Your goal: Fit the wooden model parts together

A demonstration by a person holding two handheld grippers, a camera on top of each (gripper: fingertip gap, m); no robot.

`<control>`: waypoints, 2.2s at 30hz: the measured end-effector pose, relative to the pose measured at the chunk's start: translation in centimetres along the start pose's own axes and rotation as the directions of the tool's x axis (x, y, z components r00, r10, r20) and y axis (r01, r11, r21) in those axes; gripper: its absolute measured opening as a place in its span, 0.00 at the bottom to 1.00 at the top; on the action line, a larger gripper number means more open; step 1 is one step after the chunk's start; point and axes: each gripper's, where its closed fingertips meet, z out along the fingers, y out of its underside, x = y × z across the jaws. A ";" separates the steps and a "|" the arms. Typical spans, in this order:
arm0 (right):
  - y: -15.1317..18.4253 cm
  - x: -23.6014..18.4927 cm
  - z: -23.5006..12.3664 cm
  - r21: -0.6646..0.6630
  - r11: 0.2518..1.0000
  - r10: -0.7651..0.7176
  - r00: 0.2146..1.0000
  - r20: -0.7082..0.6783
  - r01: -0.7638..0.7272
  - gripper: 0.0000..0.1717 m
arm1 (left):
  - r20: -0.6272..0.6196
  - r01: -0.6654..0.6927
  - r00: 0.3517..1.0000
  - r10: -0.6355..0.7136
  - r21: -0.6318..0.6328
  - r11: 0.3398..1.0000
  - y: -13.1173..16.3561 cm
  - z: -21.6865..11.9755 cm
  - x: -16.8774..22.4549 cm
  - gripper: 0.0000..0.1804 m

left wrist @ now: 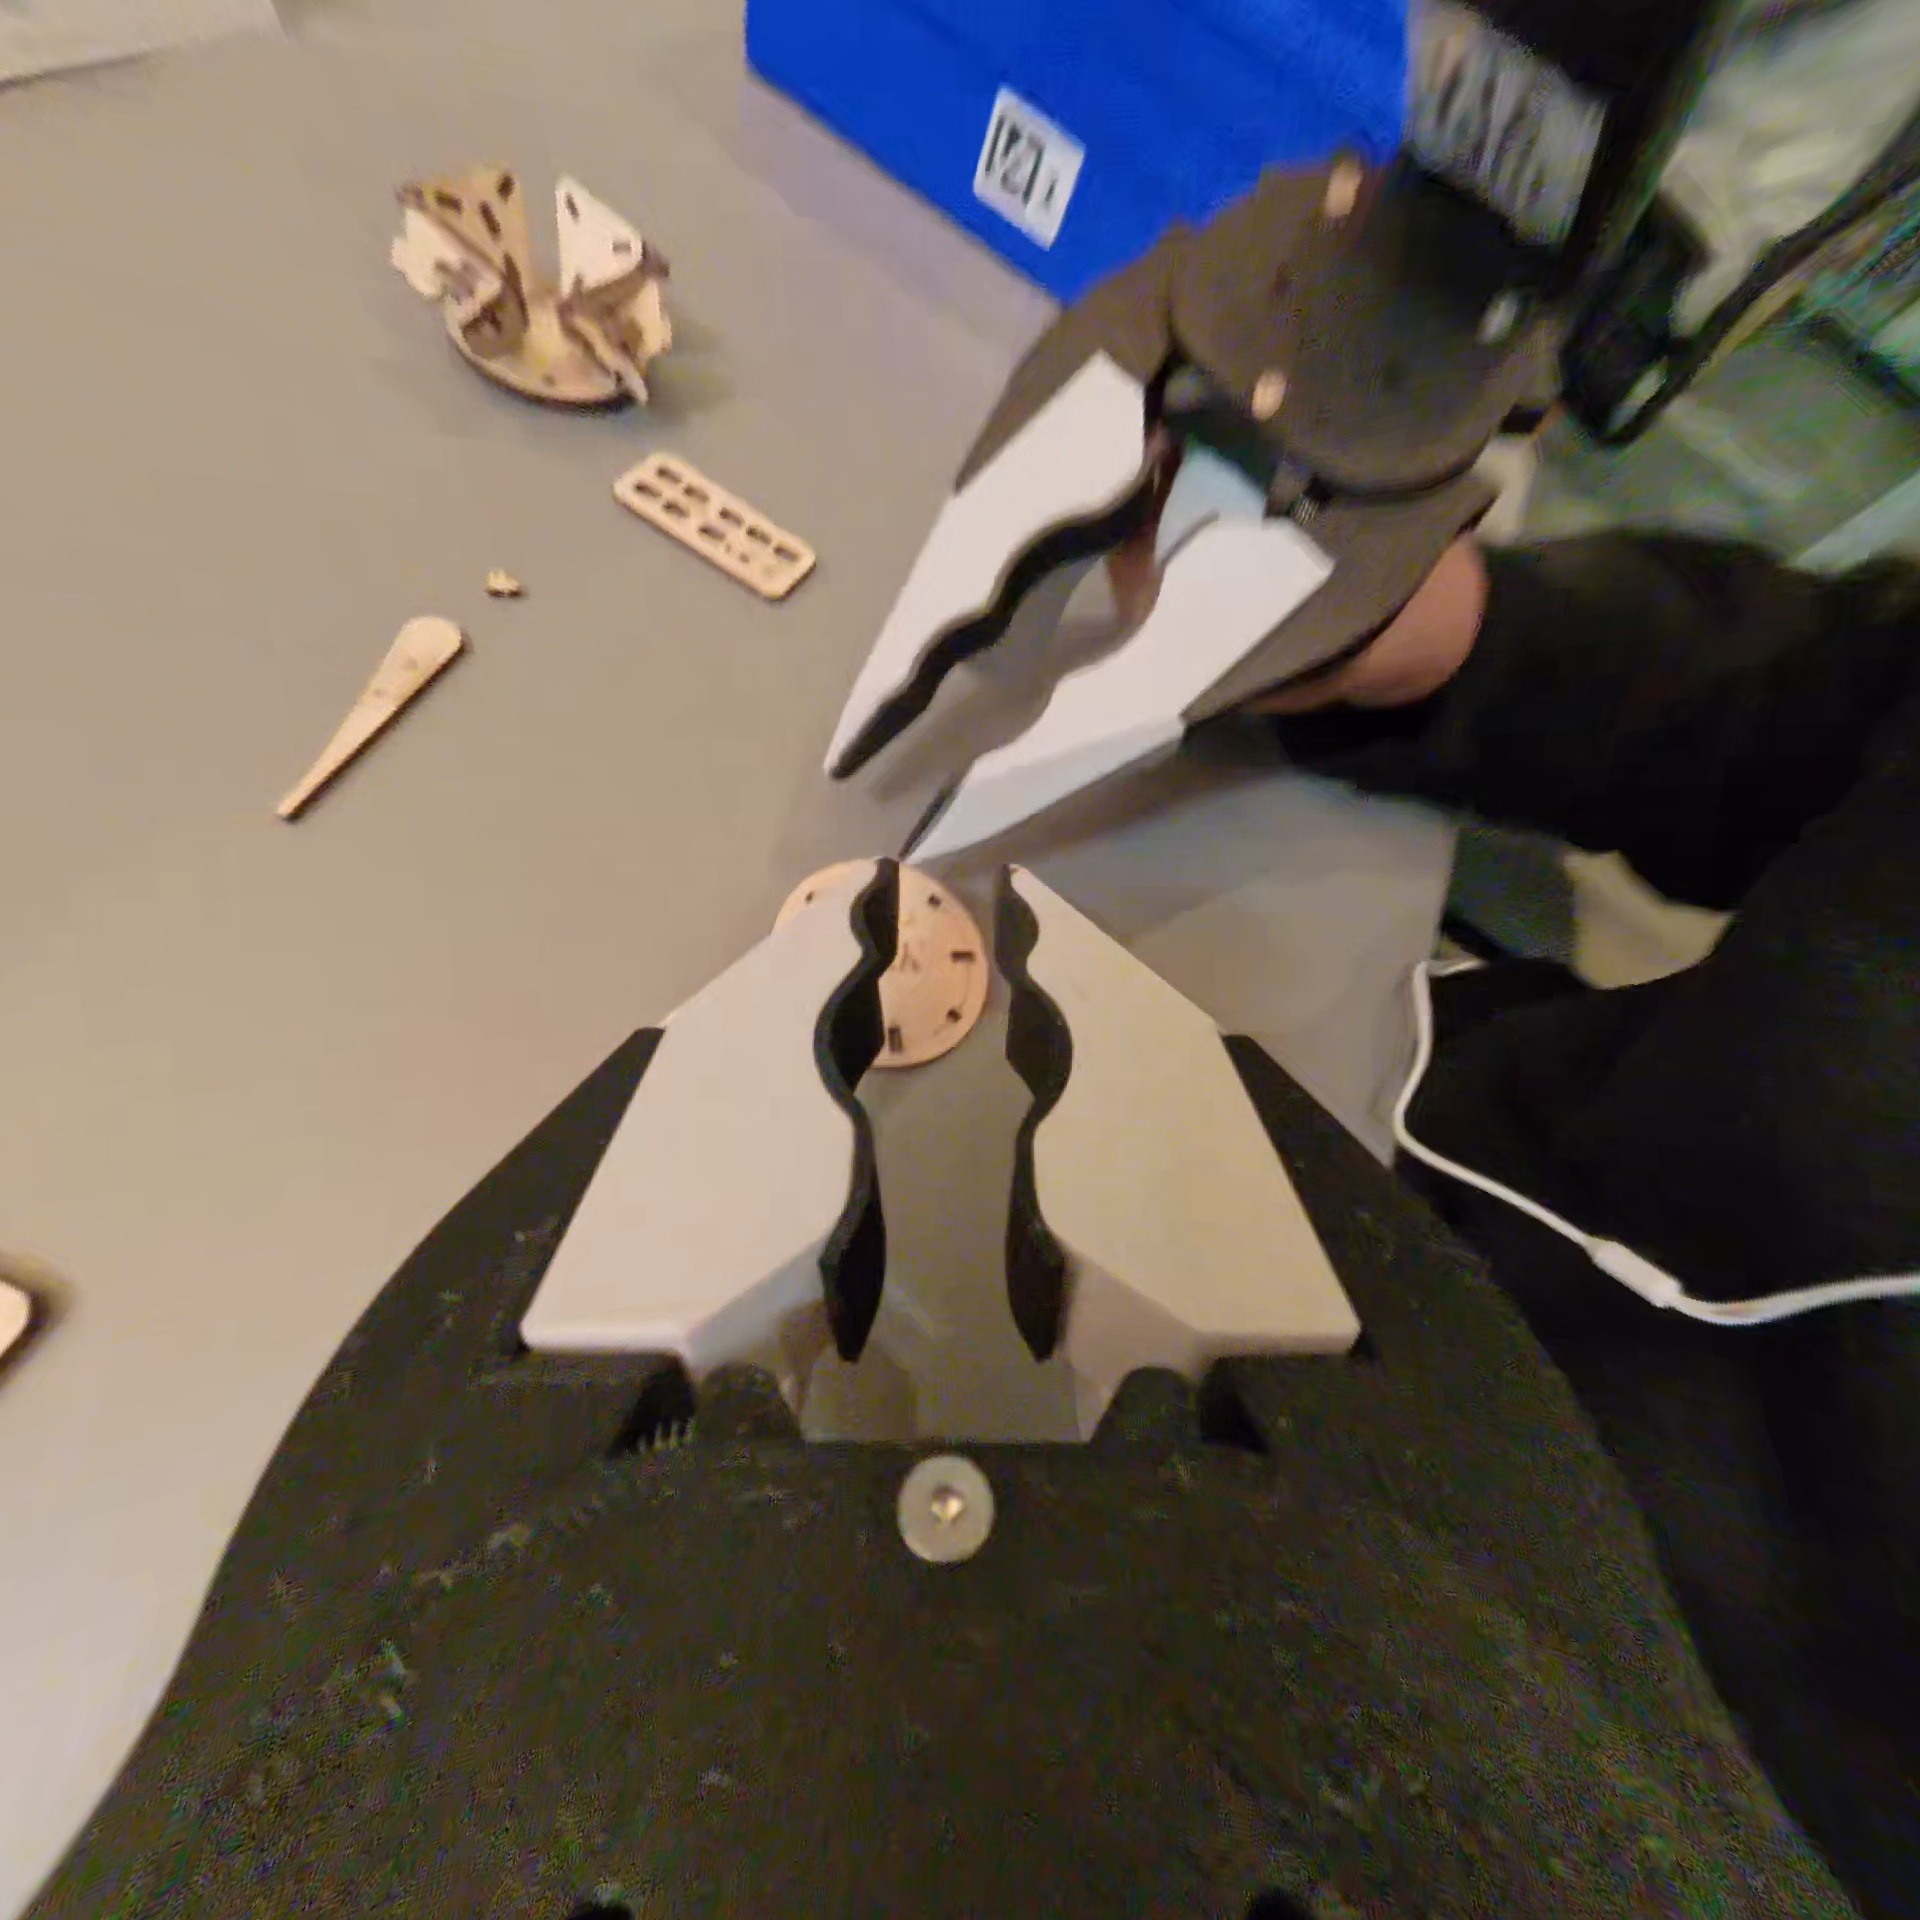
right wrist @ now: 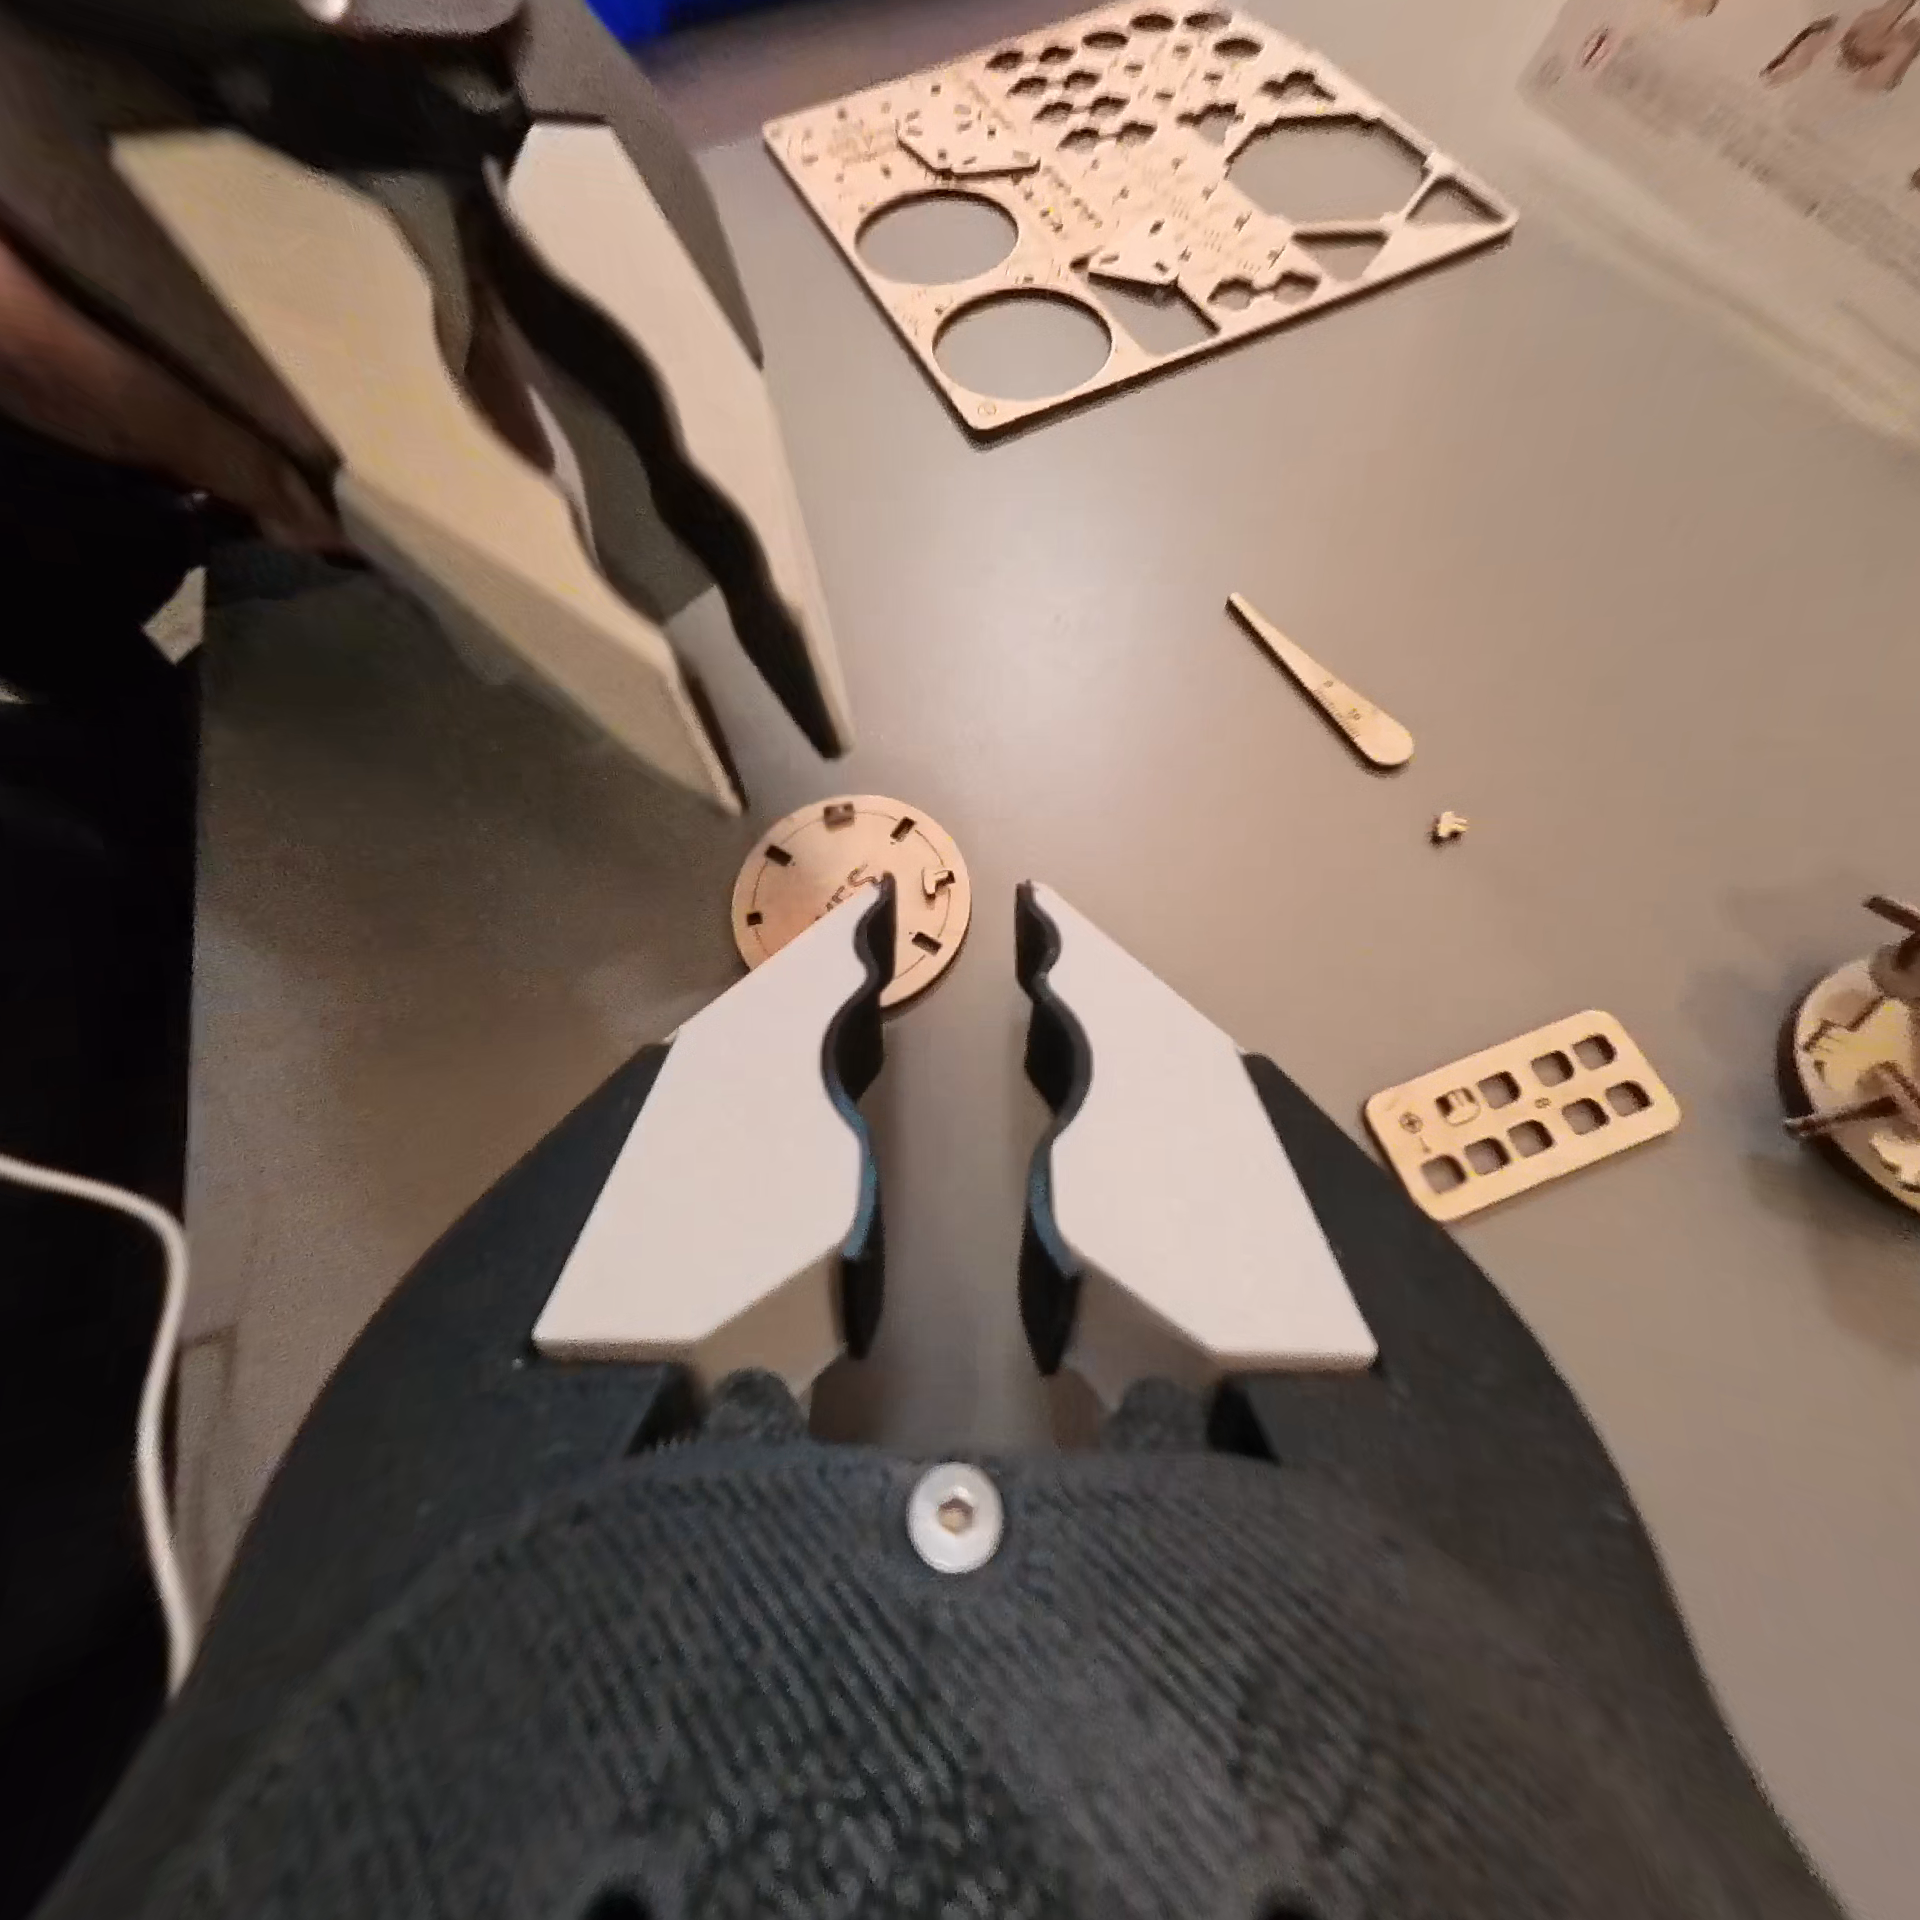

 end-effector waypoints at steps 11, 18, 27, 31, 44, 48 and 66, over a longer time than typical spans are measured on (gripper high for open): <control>-0.7 -0.1 -1.3 0.099 0.994 -0.048 0.995 -0.087 0.056 0.08 | 0.052 -0.039 0.998 0.047 -0.148 0.988 1.9 2.7 -2.0 0.14; -1.0 0.2 -1.7 0.135 0.991 0.008 0.998 -0.058 0.000 0.09 | 0.006 0.009 1.000 -0.008 -0.187 0.982 2.6 2.6 -1.4 0.15; -0.9 0.4 -1.5 0.123 0.992 0.034 0.998 -0.048 -0.028 0.09 | -0.106 0.064 0.991 -0.077 -0.121 0.991 1.8 1.5 0.3 0.09; -0.8 0.5 -1.5 0.120 0.992 0.040 0.998 -0.046 -0.034 0.09 | -0.060 0.030 0.997 -0.039 -0.143 0.989 1.9 1.4 -1.1 0.09; -0.9 0.6 -1.5 0.122 0.992 0.044 0.998 -0.045 -0.038 0.09 | -0.078 -0.124 0.991 0.107 -0.269 0.955 3.0 2.5 -1.5 0.01; -0.8 0.5 -1.5 0.119 0.992 0.043 0.998 -0.041 -0.038 0.09 | -0.106 -0.125 0.989 0.099 -0.281 0.951 3.3 2.6 -1.2 0.03; -0.8 0.4 -1.4 0.111 0.993 0.032 0.999 -0.043 -0.027 0.09 | -0.123 -0.131 0.987 0.102 -0.258 0.957 3.1 2.7 -0.7 0.02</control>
